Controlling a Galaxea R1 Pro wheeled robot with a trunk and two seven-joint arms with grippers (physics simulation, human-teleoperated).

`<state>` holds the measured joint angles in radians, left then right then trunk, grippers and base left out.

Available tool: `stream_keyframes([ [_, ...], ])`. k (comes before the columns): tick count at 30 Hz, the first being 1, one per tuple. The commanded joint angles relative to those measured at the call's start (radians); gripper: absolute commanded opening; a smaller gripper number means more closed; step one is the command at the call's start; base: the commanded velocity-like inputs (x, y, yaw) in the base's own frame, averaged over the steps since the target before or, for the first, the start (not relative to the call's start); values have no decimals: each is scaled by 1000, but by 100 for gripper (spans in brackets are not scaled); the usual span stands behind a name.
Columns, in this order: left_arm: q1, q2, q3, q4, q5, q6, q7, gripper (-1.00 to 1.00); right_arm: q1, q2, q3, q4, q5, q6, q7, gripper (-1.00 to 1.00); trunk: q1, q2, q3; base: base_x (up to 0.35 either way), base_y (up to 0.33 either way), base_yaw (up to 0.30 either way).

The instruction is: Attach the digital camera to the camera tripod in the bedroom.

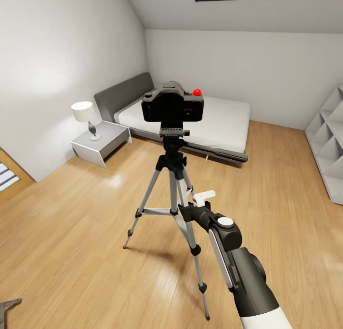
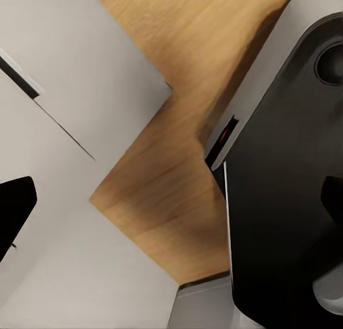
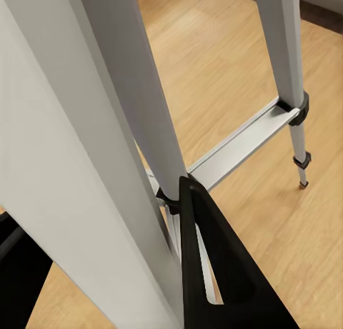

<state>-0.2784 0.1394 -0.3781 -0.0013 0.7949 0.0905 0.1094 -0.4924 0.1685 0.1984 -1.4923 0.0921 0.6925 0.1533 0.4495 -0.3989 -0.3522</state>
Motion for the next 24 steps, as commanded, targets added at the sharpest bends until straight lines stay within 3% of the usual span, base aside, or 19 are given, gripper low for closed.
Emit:
stream_keyframes([
  [1, 0, 0, -9, 0, 7, 4, 3, 100, 0, 0, -1, 1, 24, 4, 6, -100, 1, -1, -2, 0, 0, 0],
  [24, 2, -3, -9, 0, 7, 3, 3, 100, 0, 0, 1, 0, 24, 14, 6, -100, 1, -1, -2, 0, 0, 0],
])
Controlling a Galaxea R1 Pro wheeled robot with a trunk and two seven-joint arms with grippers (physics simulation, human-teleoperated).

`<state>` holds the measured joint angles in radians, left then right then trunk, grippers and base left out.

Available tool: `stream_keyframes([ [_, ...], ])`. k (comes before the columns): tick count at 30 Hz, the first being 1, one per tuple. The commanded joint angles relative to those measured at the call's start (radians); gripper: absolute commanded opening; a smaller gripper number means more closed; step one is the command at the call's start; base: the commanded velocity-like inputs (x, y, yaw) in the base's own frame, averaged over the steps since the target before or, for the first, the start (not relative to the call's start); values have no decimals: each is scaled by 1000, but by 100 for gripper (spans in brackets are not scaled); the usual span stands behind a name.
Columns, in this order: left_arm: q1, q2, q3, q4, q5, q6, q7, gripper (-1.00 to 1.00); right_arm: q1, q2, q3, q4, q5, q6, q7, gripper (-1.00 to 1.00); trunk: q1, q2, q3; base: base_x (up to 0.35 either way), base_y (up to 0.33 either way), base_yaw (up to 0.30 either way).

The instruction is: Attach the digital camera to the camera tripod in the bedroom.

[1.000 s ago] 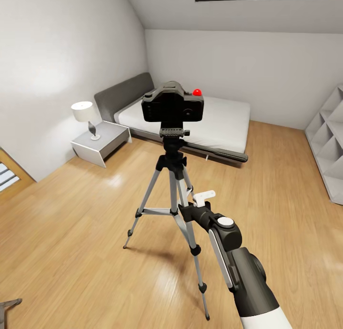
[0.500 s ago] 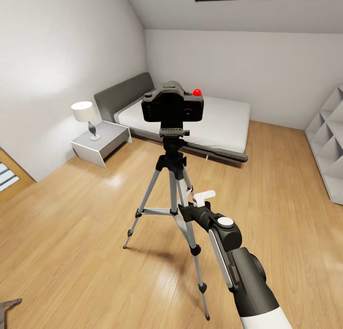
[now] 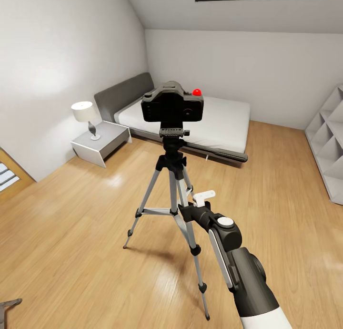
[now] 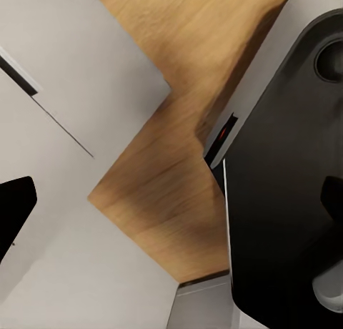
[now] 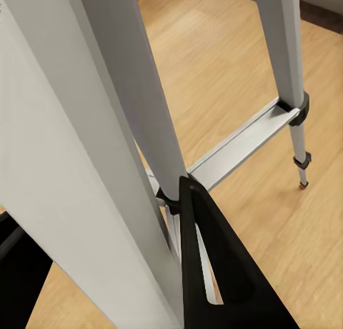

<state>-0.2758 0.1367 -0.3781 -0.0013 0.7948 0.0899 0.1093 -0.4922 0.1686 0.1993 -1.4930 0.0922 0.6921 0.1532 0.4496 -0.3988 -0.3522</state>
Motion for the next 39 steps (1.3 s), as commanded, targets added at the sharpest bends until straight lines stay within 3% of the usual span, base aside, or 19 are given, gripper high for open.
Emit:
stream_keyframes([
  [1, -1, 0, -8, 0, 7, 4, 3, 100, 0, 0, 0, 0, 24, 24, 6, -100, 1, -1, -2, 0, 0, 0],
  [3, -1, 0, -8, 0, 7, 4, 3, 100, 0, 0, 0, 0, 24, 33, 6, -100, 1, -1, -2, 0, 0, 0],
  [4, -1, 0, -8, 0, 7, 4, 3, 100, 0, 0, 0, 0, 24, 36, 6, 100, 1, -1, -2, 0, 0, 0],
  [39, -1, 0, -8, 0, 8, 4, 3, 100, -1, -5, -3, -48, 24, 60, 10, 100, 1, -1, -2, 0, 0, 0],
])
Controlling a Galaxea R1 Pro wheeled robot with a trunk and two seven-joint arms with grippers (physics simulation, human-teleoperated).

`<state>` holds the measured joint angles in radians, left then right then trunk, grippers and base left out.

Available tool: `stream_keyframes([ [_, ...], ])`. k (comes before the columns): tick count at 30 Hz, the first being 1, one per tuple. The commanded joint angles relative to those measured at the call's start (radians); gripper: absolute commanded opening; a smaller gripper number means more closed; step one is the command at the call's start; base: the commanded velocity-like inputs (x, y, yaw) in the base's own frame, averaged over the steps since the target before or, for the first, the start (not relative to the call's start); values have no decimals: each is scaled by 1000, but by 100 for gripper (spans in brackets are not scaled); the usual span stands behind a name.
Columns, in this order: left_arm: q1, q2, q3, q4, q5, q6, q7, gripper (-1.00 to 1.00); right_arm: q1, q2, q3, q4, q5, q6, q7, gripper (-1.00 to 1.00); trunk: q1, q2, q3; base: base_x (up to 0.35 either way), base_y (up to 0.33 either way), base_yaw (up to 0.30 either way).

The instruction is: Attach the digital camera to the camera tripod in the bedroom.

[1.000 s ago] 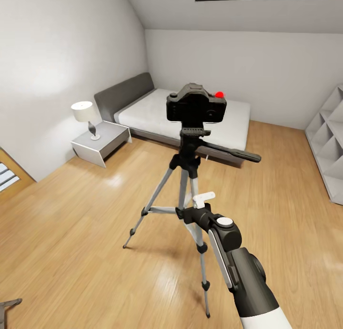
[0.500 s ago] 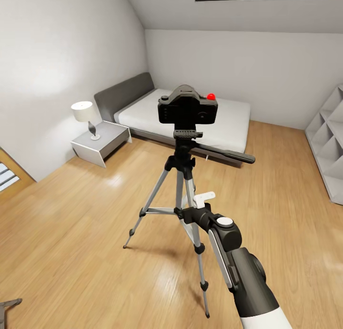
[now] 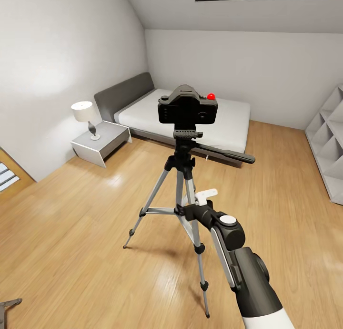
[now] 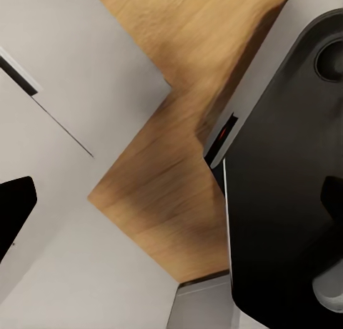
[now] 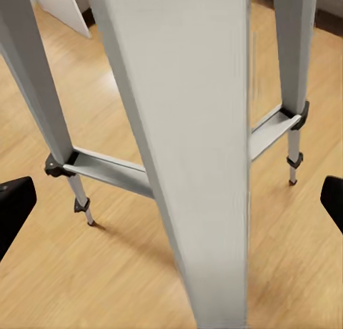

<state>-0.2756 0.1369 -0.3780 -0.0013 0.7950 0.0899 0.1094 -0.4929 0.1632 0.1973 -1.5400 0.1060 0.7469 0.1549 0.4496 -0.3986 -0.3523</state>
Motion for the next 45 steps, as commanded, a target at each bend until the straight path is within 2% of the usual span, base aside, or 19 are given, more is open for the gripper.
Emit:
stream_keyframes([
  [1, -1, 0, -8, 0, 8, 4, 3, 100, -1, -1, -2, -4, 11, 10, 9, 100, 1, -2, -2, 0, 0, 0],
  [9, -1, 1, -8, 0, 8, 4, 3, 100, -1, -51, -8, -24, 2, 48, 42, 100, 1, -2, -2, 0, 0, 0],
  [10, -1, 0, -8, 0, 8, 4, 3, 100, -1, -66, -9, -26, 0, 51, 61, 100, 1, -2, -2, 0, 0, 0],
  [18, 0, 0, -8, 0, 7, 3, 3, 100, -1, -138, -14, -27, -4, 53, 185, 100, 1, -2, -2, 0, 0, 0],
  [19, 0, 0, -8, 0, 7, 3, 3, 100, -1, -158, -19, -28, -4, 51, 218, 100, 1, -2, -2, 0, 0, 0],
  [23, 0, 0, -8, -1, 7, 3, 3, 100, -1, -197, -47, -28, -5, 48, 277, 100, 1, -2, -2, 0, 0, 0],
  [26, 0, 0, -9, -1, 6, 2, 3, 100, -1, -223, -86, -27, -6, 47, 338, 100, 1, -2, -2, 0, 0, 0],
  [30, 0, -3, -9, -2, 6, 2, 3, 100, -1, -238, -118, -25, -3, 46, 401, 100, 1, -2, -2, 0, 0, 0],
  [34, 0, -7, -9, -2, 6, 2, 3, 100, -1, -252, -134, -21, 1, 46, 449, 100, 1, -2, -2, 0, 0, 0],
  [37, 0, -11, -8, -2, 5, 2, 3, 100, -1, -275, -141, -17, 4, 45, 473, 100, 1, -2, -2, 0, 0, 0],
  [45, -1, -15, -8, -2, 4, 2, 3, 100, 12, -307, -145, 3, 0, 43, 486, 100, 1, -2, -2, 0, 0, 0],
])
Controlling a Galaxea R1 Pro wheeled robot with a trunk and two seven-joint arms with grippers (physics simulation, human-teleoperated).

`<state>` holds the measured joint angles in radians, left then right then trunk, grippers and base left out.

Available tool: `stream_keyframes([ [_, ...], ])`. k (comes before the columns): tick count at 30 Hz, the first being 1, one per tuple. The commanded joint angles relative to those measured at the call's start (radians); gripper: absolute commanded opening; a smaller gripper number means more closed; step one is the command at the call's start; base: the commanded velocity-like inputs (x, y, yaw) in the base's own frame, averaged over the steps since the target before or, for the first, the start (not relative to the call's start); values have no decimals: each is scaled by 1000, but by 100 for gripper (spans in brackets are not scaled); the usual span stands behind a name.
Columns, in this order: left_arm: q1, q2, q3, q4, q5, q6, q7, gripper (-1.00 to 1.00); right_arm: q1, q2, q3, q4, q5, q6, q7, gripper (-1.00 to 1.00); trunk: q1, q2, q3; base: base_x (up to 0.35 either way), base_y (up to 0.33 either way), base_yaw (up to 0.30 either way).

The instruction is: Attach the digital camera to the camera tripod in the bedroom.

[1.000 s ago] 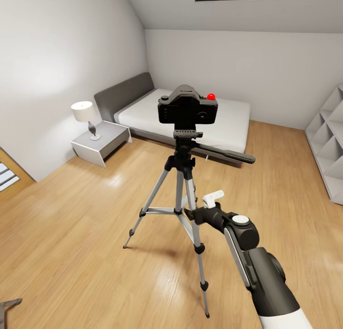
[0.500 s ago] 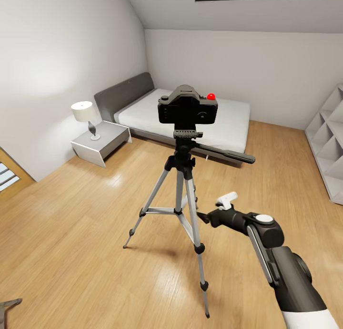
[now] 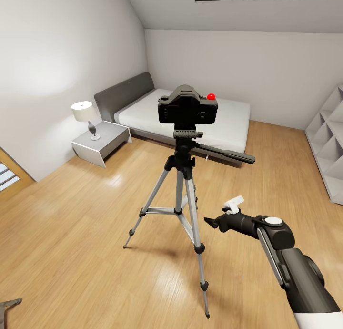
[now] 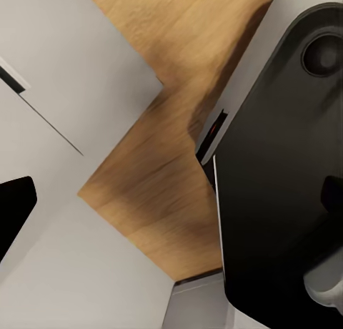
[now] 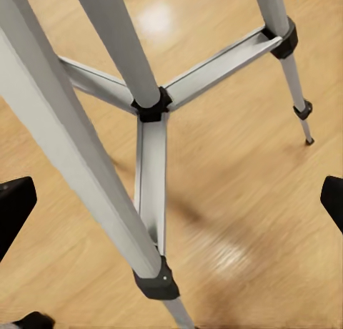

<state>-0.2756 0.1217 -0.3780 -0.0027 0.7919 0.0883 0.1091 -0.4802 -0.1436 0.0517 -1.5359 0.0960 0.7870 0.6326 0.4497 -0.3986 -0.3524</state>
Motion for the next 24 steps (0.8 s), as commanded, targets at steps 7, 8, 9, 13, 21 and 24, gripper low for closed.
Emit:
stream_keyframes([
  [7, -1, 0, -8, 0, 8, 3, 3, 100, 4, -16, -3, 128, 10, 0, -14, 100, 0, -2, -2, 0, 0, 0],
  [8, -1, 0, -8, 0, 8, 3, 3, 100, 4, -17, -3, 149, 10, 0, -22, 100, 0, -2, -2, 0, 0, 0],
  [9, -1, 0, -8, 0, 8, 2, 3, 100, 4, -18, -3, 171, 10, 0, -32, 100, 0, -2, -2, 0, 0, 0],
  [13, -1, 0, -8, 0, 8, 1, 2, 100, 4, -20, -3, 267, 10, -1, -90, 100, 0, -2, -2, 0, 0, 0],
  [21, -1, -4, -8, 0, 9, -21, -3, 100, 5, -19, -4, 536, 7, -81, -275, 100, 0, -2, -2, 0, 0, 0],
  [24, -1, -5, -8, 0, 9, -34, -3, 100, 5, -18, -4, 666, 4, -148, -339, 100, 0, -2, -2, 0, 0, 0],
])
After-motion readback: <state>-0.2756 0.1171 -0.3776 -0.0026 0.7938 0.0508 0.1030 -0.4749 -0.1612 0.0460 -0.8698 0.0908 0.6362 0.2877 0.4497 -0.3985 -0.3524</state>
